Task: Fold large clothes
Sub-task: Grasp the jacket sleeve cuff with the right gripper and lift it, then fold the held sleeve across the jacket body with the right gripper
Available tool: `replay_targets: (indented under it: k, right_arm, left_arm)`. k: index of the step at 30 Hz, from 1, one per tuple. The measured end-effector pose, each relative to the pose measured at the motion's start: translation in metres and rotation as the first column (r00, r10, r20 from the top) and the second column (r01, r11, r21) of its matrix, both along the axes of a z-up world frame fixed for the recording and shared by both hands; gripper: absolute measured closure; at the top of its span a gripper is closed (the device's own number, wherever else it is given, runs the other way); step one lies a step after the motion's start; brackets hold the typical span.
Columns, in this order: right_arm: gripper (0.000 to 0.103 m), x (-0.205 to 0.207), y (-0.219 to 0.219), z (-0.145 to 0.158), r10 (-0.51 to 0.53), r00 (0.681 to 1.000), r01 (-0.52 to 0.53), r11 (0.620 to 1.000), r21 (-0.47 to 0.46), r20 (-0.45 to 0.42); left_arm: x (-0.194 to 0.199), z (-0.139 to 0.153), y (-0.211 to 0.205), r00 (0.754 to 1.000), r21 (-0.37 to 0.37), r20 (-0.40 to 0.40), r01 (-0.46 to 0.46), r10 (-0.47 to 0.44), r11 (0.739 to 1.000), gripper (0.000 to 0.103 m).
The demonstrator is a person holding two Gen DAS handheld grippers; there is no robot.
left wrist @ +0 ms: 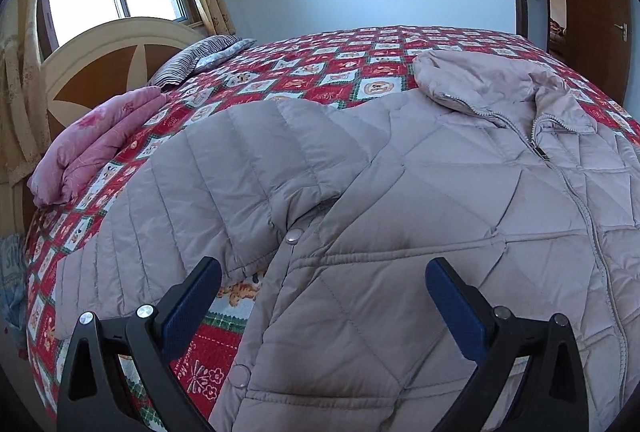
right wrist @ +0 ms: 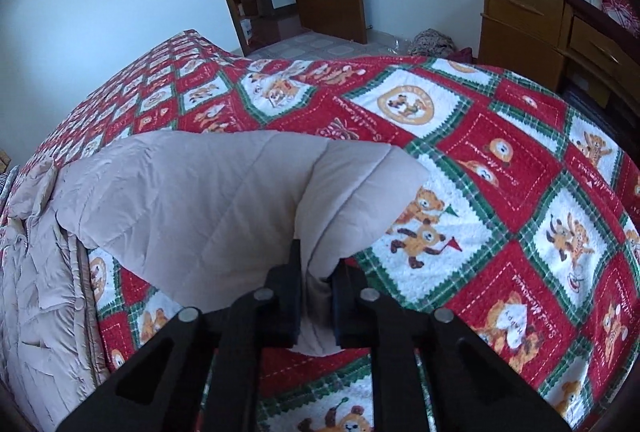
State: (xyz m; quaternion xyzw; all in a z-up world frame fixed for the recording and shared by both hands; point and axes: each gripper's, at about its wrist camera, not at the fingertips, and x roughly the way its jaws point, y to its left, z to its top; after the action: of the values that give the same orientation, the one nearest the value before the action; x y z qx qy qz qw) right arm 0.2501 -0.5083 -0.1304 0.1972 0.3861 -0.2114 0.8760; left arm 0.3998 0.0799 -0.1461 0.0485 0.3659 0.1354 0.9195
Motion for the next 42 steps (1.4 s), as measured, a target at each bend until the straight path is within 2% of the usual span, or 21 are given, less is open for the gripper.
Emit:
replay_targets:
  k: [7, 12, 16, 22, 25, 28, 32, 37, 42]
  right_arm:
    - [0.091, 0.015, 0.016, 0.052, 0.032, 0.996, -0.023, 0.993, -0.117, 0.080]
    - [0.092, 0.038, 0.063, 0.090, 0.145, 0.980, -0.113, 0.969, -0.220, 0.137]
    - [0.092, 0.062, 0.119, 0.105, 0.272, 0.950, -0.224, 0.936, -0.272, 0.154]
    - [0.092, 0.097, 0.207, 0.114, 0.451, 0.877, -0.388, 0.867, -0.312, 0.164]
    - [0.092, 0.109, 0.249, 0.114, 0.529, 0.834, -0.461, 0.824, -0.330, 0.155]
    - [0.092, 0.118, 0.289, 0.107, 0.598, 0.790, -0.528, 0.776, -0.344, 0.136]
    - [0.092, 0.131, 0.335, 0.088, 0.666, 0.738, -0.607, 0.727, -0.322, 0.111]
    - [0.092, 0.146, 0.385, 0.060, 0.717, 0.690, -0.680, 0.688, -0.254, 0.094]
    - [0.092, 0.157, 0.419, 0.027, 0.744, 0.666, -0.722, 0.663, -0.199, 0.060]
  left_arm:
    - [0.007, 0.013, 0.019, 0.999, -0.017, 0.029, -0.021, 0.022, 1.000, 0.001]
    - [0.014, 0.019, 0.028, 0.999, -0.025, 0.041, -0.032, 0.033, 0.999, 0.001]
    - [0.025, 0.017, 0.026, 0.999, -0.010, 0.028, -0.034, 0.035, 0.999, 0.001]
    - [0.026, 0.014, 0.025, 0.999, -0.045, 0.023, -0.026, 0.027, 0.999, 0.001]
    - [0.024, 0.011, 0.023, 1.000, -0.039, 0.018, -0.023, 0.023, 0.999, 0.001]
    - [0.022, 0.009, 0.030, 0.999, -0.064, 0.013, -0.029, 0.030, 0.998, 0.001]
    - [0.018, 0.010, 0.039, 0.999, -0.070, 0.015, -0.037, 0.038, 0.997, 0.001]
    - [0.015, 0.012, 0.052, 0.998, -0.067, 0.023, -0.058, 0.060, 0.996, 0.001]
    - [0.016, 0.009, 0.061, 0.997, -0.060, 0.008, -0.082, 0.083, 0.995, 0.001]
